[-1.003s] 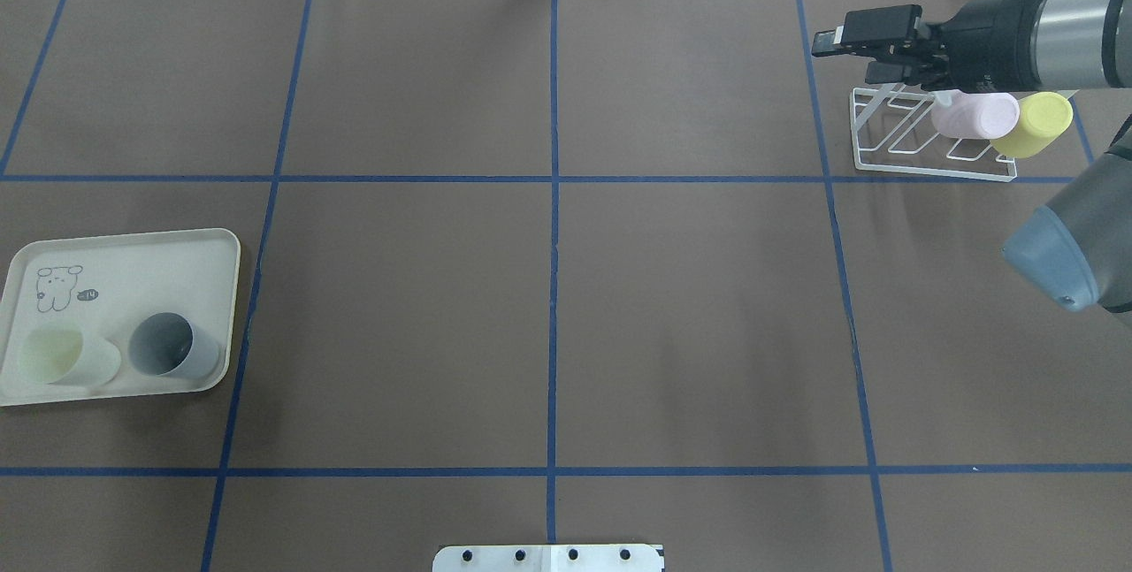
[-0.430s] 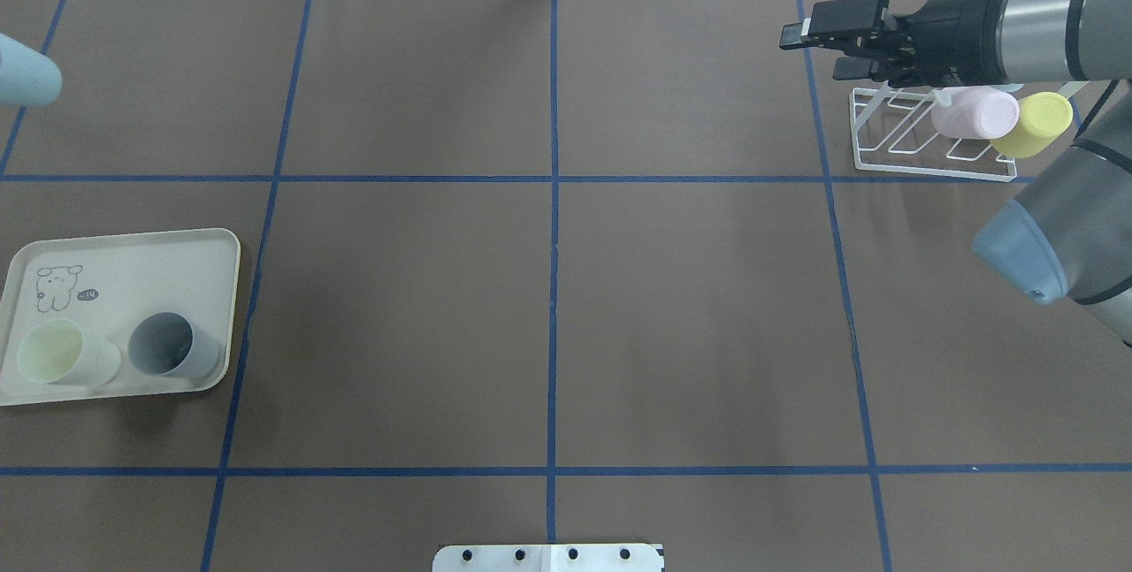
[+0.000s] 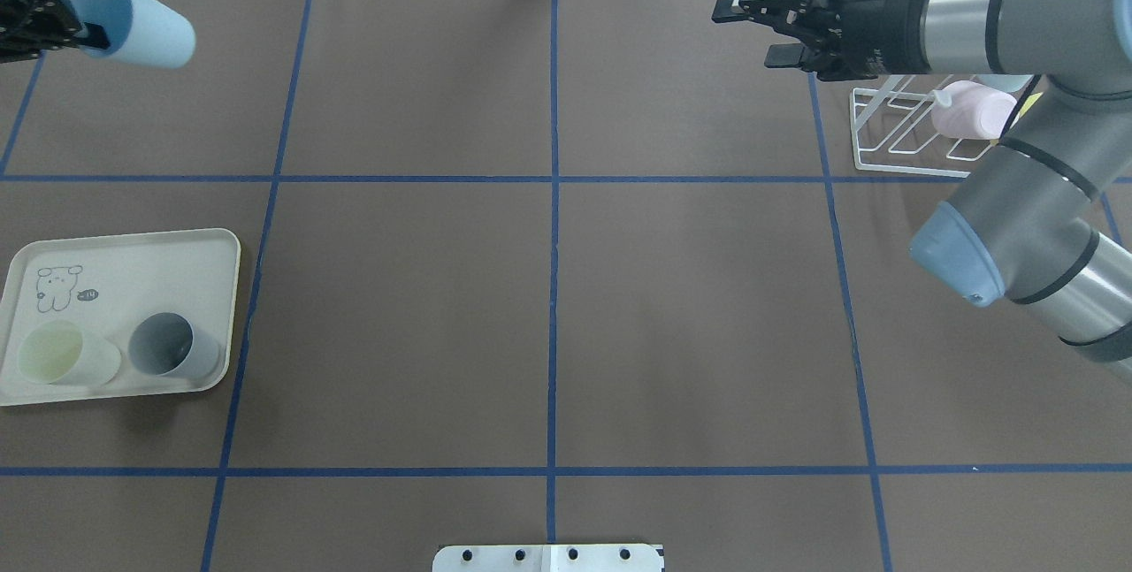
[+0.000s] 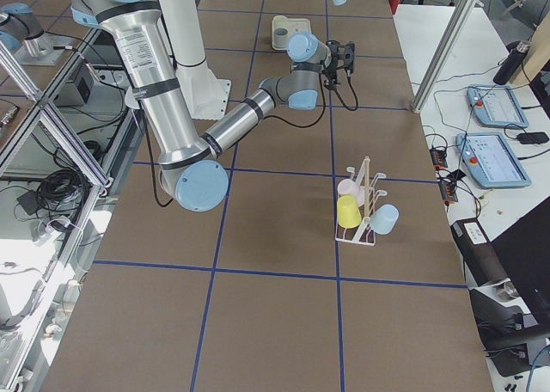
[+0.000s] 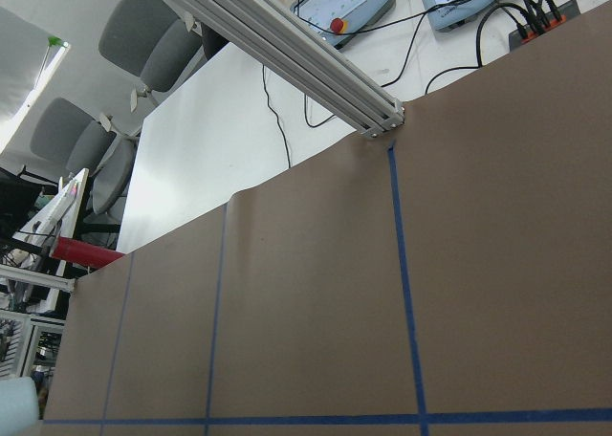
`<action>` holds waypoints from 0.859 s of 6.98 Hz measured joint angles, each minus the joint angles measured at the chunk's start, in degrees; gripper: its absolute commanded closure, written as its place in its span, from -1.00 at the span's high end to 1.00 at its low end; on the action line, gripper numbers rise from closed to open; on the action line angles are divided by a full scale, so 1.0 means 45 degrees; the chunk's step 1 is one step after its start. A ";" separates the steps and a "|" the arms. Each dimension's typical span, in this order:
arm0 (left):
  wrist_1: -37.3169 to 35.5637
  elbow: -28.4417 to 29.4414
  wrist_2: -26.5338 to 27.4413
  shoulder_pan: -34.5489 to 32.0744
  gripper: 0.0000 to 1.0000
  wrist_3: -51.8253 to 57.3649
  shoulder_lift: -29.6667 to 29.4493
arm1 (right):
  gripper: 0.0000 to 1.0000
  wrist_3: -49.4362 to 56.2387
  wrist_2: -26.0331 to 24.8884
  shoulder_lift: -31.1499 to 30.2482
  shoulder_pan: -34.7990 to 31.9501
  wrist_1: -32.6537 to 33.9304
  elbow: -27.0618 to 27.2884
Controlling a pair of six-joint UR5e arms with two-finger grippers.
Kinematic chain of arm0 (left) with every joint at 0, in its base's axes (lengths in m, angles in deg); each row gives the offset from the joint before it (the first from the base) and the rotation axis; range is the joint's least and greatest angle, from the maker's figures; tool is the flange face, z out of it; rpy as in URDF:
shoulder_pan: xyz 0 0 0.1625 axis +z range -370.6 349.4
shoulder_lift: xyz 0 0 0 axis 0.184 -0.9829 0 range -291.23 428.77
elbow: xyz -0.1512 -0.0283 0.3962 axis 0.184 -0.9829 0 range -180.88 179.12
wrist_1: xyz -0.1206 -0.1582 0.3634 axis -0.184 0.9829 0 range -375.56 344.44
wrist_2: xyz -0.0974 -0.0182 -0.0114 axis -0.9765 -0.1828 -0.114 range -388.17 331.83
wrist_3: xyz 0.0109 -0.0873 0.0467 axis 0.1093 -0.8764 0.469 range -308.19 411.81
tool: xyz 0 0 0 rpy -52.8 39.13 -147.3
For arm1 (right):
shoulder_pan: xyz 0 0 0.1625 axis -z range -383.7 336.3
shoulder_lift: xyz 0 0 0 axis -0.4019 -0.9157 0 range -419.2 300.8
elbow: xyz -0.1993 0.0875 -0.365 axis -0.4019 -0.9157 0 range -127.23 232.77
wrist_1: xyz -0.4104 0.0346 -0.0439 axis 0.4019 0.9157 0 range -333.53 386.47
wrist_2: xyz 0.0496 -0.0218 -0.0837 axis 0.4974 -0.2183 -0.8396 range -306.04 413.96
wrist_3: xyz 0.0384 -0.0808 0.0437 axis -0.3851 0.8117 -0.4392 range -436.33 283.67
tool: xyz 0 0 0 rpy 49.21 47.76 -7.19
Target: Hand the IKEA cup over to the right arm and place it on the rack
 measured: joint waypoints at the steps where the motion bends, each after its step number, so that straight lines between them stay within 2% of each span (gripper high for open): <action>1: 0.1236 0.0063 0.0234 0.0658 -1.00 -0.2077 -0.0334 | 0.99 -0.0764 -0.0563 0.0379 0.0332 -0.0125 -0.0010; 2: 0.2601 0.0106 0.0808 0.1216 -1.00 -0.3874 -0.0476 | 1.00 -0.1469 -0.1233 0.0603 0.0750 -0.0559 -0.0050; 4: 0.5558 0.0408 0.2215 0.2143 -1.00 -0.7054 -0.0538 | 0.99 -0.2611 -0.3426 0.0722 0.2281 -0.1913 -0.0135; 6: 0.9575 0.1511 0.4274 0.3233 -1.00 -1.0049 -0.0545 | 1.00 -0.3034 -0.5462 0.0977 0.3790 -0.2606 -0.0162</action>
